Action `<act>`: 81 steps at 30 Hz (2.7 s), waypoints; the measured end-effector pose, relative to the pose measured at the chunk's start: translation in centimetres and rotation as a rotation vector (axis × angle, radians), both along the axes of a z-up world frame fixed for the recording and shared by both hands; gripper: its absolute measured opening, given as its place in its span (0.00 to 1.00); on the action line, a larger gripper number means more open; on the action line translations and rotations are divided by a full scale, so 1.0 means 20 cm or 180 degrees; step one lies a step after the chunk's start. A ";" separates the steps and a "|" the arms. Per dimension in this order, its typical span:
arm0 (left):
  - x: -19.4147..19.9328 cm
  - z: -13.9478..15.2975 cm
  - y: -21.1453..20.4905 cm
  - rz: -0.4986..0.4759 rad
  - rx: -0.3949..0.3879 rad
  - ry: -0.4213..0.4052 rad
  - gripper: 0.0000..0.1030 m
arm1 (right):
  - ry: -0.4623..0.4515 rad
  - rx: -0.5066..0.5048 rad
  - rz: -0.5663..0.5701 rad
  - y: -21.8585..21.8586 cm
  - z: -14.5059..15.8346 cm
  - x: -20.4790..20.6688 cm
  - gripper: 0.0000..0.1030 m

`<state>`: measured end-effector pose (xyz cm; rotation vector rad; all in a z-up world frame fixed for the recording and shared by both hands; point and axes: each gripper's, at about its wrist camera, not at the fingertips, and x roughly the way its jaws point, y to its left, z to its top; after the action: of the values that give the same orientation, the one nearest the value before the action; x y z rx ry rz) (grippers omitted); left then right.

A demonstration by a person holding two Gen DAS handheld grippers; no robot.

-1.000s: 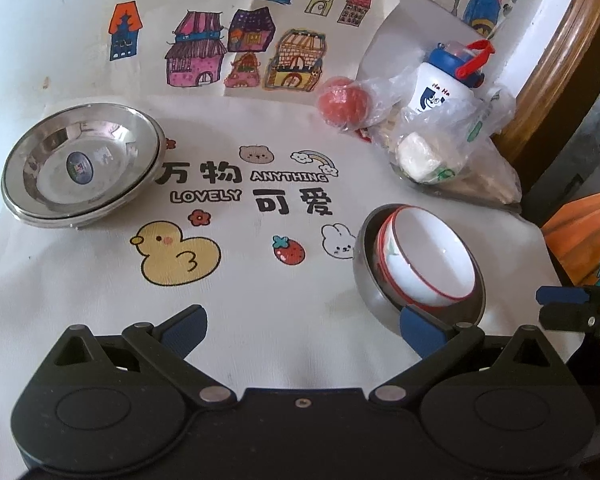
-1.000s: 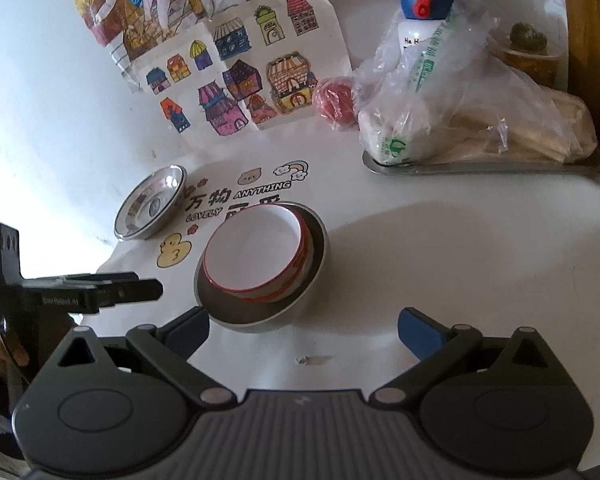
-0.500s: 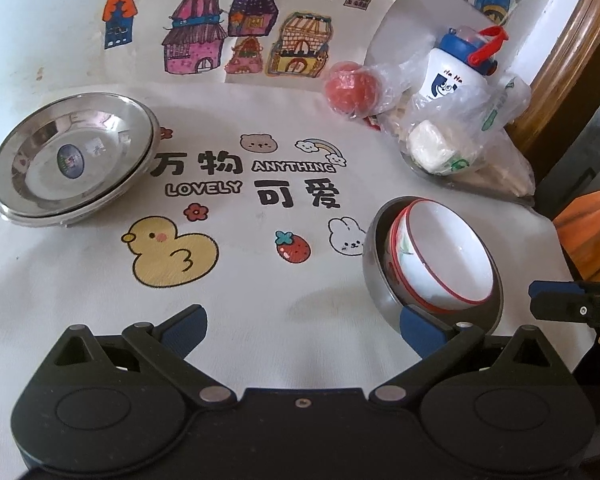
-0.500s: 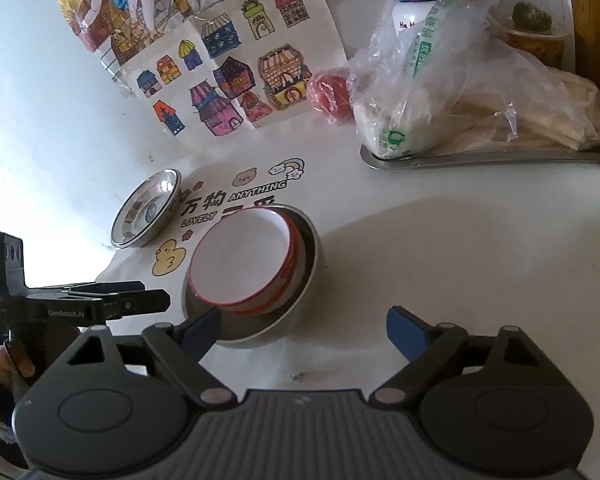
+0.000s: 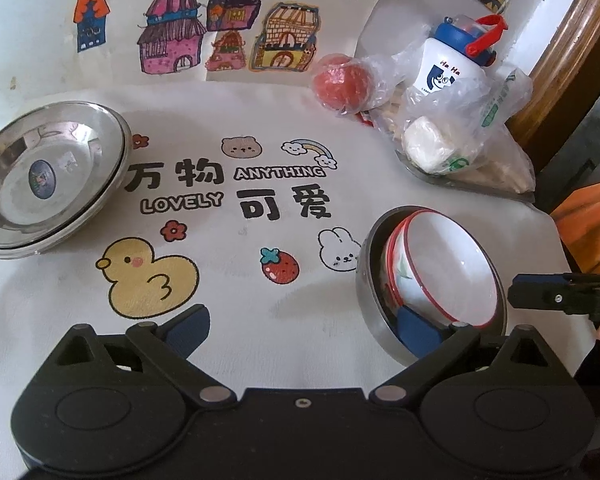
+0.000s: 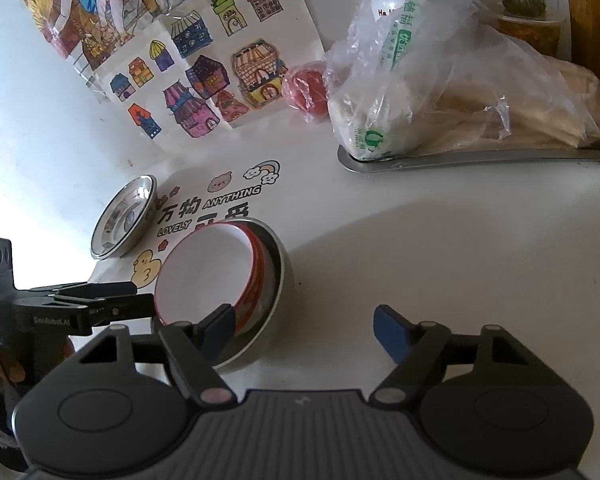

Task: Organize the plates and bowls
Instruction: 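Close the left gripper on the steel bowl rim while the right gripper grips it too, then lift the steel bowl with nested white bowls and carry it to the steel plates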

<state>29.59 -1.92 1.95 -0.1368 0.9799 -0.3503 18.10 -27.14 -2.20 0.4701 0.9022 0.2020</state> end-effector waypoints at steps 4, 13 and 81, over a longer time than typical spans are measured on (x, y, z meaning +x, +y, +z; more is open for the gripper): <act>0.03 0.00 0.00 -0.0062 -0.0052 0.0080 0.88 | 0.0035 -0.0032 0.0026 0.00 -0.01 0.03 0.70; 0.10 -0.03 -0.02 -0.0120 -0.0177 0.0278 0.71 | 0.0145 -0.0042 0.0093 0.02 -0.03 0.07 0.56; 0.06 0.00 0.32 0.0438 -0.0538 0.0169 0.12 | 0.0136 0.0327 0.0443 0.38 0.01 0.35 0.14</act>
<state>30.85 4.46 1.98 -0.3670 0.9869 -0.3038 25.19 -19.57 -1.93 0.5086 0.9703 0.3678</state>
